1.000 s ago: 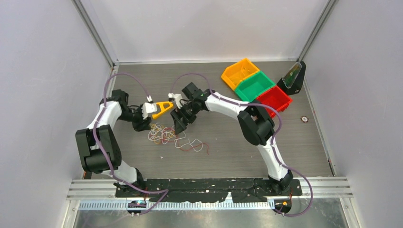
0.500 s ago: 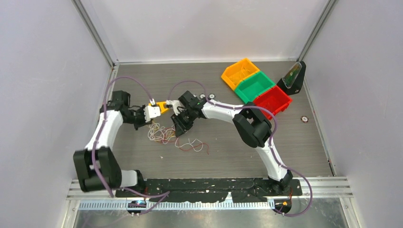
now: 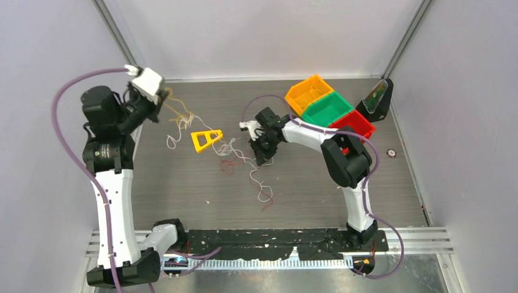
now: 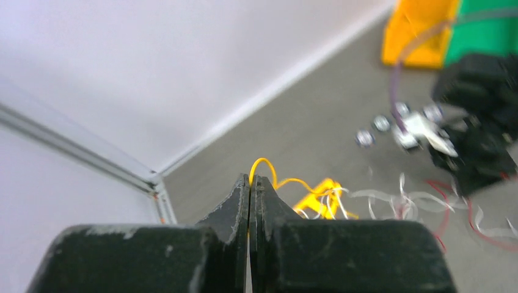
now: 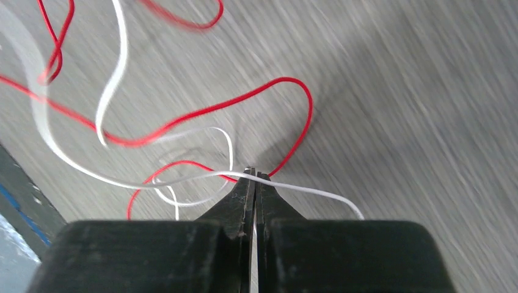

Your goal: Untangle the cables

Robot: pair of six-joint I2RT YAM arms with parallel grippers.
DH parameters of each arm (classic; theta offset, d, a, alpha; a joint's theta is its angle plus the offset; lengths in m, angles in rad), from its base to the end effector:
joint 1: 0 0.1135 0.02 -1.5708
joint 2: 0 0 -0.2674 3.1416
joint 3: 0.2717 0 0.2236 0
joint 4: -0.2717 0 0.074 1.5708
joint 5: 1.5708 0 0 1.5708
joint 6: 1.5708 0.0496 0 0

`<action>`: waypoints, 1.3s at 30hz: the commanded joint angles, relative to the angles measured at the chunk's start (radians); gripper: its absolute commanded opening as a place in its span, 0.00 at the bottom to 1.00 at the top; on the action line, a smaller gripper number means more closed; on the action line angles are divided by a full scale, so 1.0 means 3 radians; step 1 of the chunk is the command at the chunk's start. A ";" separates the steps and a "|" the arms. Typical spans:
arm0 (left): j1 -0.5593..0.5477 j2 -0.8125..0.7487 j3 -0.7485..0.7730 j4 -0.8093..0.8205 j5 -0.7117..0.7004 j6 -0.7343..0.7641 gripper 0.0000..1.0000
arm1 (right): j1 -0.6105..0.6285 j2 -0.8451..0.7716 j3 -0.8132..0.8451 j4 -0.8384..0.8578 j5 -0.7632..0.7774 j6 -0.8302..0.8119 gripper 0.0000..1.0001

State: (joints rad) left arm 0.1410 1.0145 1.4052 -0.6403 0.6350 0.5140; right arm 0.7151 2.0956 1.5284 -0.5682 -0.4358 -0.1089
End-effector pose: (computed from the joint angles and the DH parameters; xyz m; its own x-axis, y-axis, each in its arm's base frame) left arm 0.1680 -0.0059 0.4500 0.0112 0.4014 -0.9158 0.5173 0.7815 0.3488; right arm 0.3019 0.2899 0.1719 -0.6013 -0.6527 -0.4609 -0.7989 0.4998 0.3346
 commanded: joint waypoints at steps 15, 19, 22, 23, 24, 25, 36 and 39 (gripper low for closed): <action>0.0164 0.0448 0.1262 0.1216 0.0232 -0.2320 0.00 | -0.0268 -0.0436 -0.0041 -0.0729 -0.0050 -0.1002 0.54; 0.0090 0.0356 0.0971 0.1497 0.0476 -0.2661 0.00 | -0.0586 -0.0844 0.0160 -0.0567 -0.0576 -0.0996 0.80; -0.0001 0.0290 0.0759 0.1611 0.0518 -0.2820 0.00 | -0.0776 -0.1230 0.0164 -0.0103 -0.1031 -0.0741 0.89; -0.0041 0.0280 0.0715 0.1630 0.0565 -0.2849 0.00 | -0.0808 -0.1381 0.0138 0.0227 -0.1093 -0.0598 0.91; -0.0095 0.0276 0.0670 0.1649 0.0631 -0.2877 0.00 | -0.0807 -0.1458 0.0056 0.0396 -0.1216 -0.0522 0.94; -0.0155 0.0274 0.0643 0.1653 0.0687 -0.2881 0.00 | -0.0805 -0.1593 -0.0033 0.0784 -0.1366 -0.0329 0.95; -0.1074 0.0437 0.0581 0.1793 0.1013 -0.3009 0.00 | -0.0368 -0.1647 -0.0067 0.2085 -0.1777 0.0592 1.00; -0.1094 0.0553 0.0704 0.1943 0.1037 -0.3204 0.00 | -0.0226 -0.1496 -0.0095 0.2378 -0.1519 0.0632 1.00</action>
State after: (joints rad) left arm -0.1783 1.1461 1.5539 -0.1654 0.9127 -0.3706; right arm 0.6098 1.5894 1.5089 -0.0170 -0.9333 0.0200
